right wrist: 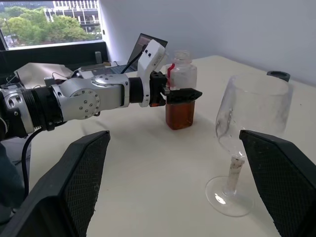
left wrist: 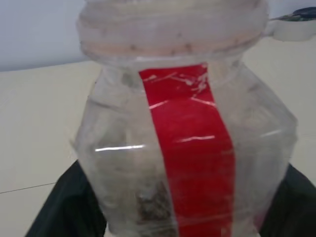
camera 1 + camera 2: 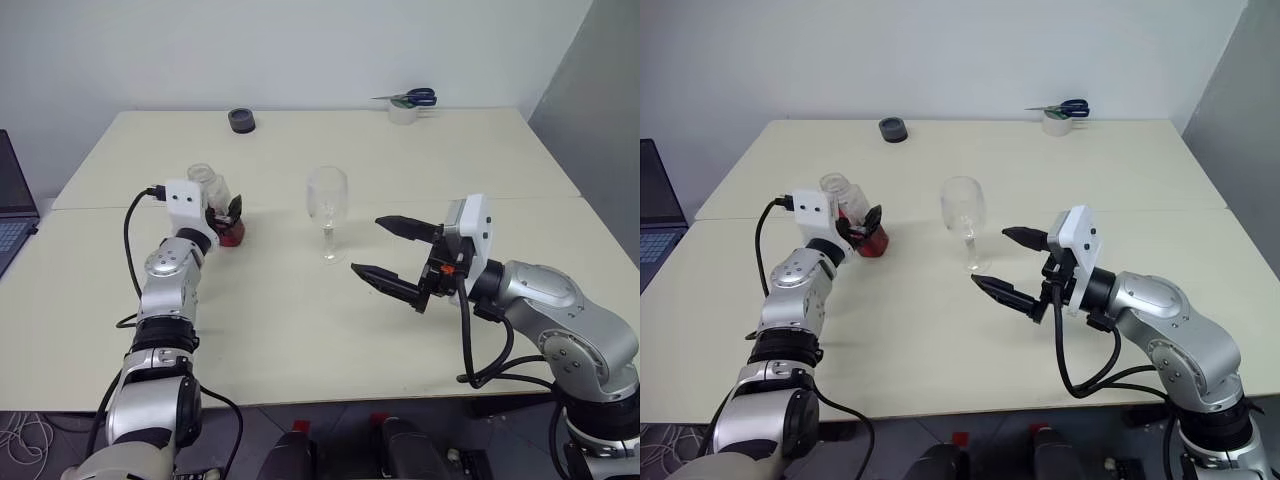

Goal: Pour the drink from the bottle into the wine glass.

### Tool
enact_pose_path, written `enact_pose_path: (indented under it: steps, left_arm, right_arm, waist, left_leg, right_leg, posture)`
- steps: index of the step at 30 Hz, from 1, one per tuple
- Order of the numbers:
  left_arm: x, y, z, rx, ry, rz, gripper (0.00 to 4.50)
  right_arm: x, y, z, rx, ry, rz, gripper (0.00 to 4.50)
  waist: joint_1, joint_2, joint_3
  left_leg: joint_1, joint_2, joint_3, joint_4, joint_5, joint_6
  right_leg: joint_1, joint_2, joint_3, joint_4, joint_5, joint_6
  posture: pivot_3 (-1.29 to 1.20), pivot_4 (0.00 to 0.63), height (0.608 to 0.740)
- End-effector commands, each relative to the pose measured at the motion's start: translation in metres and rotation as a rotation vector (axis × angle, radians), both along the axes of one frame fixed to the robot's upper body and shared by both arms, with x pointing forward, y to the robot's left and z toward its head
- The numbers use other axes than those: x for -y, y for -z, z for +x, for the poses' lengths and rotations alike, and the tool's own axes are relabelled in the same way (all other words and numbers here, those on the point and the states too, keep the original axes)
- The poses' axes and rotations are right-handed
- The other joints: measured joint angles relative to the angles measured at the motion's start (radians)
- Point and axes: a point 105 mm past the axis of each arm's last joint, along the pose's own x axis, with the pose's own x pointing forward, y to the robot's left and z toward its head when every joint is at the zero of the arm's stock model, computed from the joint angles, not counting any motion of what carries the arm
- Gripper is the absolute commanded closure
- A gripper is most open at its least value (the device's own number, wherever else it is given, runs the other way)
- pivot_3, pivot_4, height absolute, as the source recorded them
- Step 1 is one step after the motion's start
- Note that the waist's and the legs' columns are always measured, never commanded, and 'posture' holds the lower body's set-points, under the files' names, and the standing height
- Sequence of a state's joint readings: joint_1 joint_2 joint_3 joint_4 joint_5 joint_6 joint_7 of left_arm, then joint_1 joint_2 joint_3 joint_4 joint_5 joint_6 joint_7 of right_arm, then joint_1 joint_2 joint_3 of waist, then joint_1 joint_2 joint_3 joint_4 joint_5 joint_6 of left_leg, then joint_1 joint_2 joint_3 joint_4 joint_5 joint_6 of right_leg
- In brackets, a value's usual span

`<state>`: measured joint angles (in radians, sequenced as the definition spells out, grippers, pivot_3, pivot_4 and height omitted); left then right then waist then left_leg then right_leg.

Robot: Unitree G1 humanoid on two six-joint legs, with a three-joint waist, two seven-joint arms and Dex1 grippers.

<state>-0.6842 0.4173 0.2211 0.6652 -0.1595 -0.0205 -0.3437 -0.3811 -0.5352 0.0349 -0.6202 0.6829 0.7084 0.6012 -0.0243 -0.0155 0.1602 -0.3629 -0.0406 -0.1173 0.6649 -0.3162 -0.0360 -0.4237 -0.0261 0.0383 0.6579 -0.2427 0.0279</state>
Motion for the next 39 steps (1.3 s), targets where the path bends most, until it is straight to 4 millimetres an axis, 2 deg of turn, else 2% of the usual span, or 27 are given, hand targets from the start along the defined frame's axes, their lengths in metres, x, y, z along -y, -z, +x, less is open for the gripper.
enact_pose_path:
  steps: [1,3,4,9,11,18,22,29,35,39]
  left_arm:
    - [0.004,-0.019,0.003,0.066,0.021,0.005,2.18]
    - [0.004,-0.018,0.003,0.066,0.023,0.005,2.70]
    - [0.004,-0.018,0.003,0.065,0.021,0.008,2.79]
    - [0.001,-0.018,0.003,0.050,0.001,0.064,2.81]
    - [0.007,-0.026,0.003,0.067,0.016,0.128,2.81]
    - [0.038,-0.092,0.014,0.194,0.110,0.402,2.81]
    - [0.060,-0.119,0.017,0.255,0.198,0.566,2.81]
    - [0.093,-0.138,0.017,0.340,0.338,0.856,2.81]
    - [0.104,-0.148,0.015,0.402,0.384,1.063,2.81]
    - [0.108,-0.154,0.014,0.443,0.390,1.140,2.81]
  right_arm:
    - [-0.001,-0.011,-0.005,0.044,-0.005,0.022,0.00]
    - [-0.001,-0.011,-0.005,0.044,-0.004,0.023,0.00]
    - [-0.001,-0.011,-0.005,0.044,-0.003,0.024,0.00]
    - [-0.001,-0.014,-0.002,0.057,0.014,0.030,0.00]
    - [0.000,-0.018,0.002,0.076,0.032,0.040,0.00]
    - [-0.002,-0.036,0.017,0.149,0.084,0.087,0.00]
    - [-0.001,-0.039,0.027,0.178,0.102,0.096,0.00]
    - [0.007,-0.031,0.037,0.190,0.133,0.126,0.00]
    - [0.007,-0.029,0.035,0.200,0.135,0.133,0.00]
    - [0.006,-0.031,0.033,0.201,0.130,0.142,0.00]
  waist:
    - [0.000,0.000,0.000]
    - [0.000,0.000,0.000]
    - [-0.001,0.000,0.000]
    - [-0.001,0.000,0.000]
    - [-0.001,0.000,0.000]
    - [-0.002,-0.004,0.002]
    - [-0.001,-0.004,0.002]
    - [-0.004,-0.004,0.002]
    - [-0.006,-0.004,0.002]
    - [-0.007,-0.004,0.002]
  left_leg:
    - [0.000,0.000,0.000,0.000,0.000,0.000]
    - [0.000,0.000,0.000,0.000,0.000,0.000]
    - [0.000,0.000,0.000,0.000,0.000,0.000]
    - [0.000,0.000,0.000,0.000,0.000,0.000]
    - [0.000,0.000,0.000,0.000,0.000,0.000]
    - [-0.002,-0.001,-0.001,0.001,0.000,0.000]
    - [-0.002,-0.001,0.000,0.000,0.000,0.000]
    - [-0.002,-0.001,0.004,0.000,0.000,0.000]
    - [-0.006,-0.001,0.007,0.000,0.000,0.000]
    - [-0.010,-0.001,0.007,0.001,0.000,0.000]
  right_leg:
    - [0.000,0.000,0.000,0.000,0.000,0.000]
    - [0.000,0.000,0.000,0.000,0.000,0.000]
    - [0.000,0.000,0.000,0.000,0.000,0.000]
    - [0.000,0.000,0.000,0.000,0.000,0.000]
    - [0.000,0.000,0.000,0.000,0.000,0.000]
    - [-0.002,0.000,-0.001,0.002,0.000,0.000]
    - [-0.002,0.000,0.000,0.001,0.000,0.000]
    - [-0.004,0.000,0.002,0.002,0.000,0.000]
    - [-0.011,0.000,0.004,0.005,0.000,0.000]
    - [-0.015,0.000,0.005,0.007,0.000,0.000]
  posture:
    - [0.00,0.150,0.740]
    - [0.00,0.150,0.740]
    - [0.00,0.150,0.740]
    - [0.00,0.150,0.740]
    - [0.00,0.150,0.740]
    - [0.00,0.150,0.740]
    - [0.00,0.150,0.740]
    - [0.00,0.150,0.740]
    - [0.00,0.150,0.740]
    - [0.00,0.150,0.740]
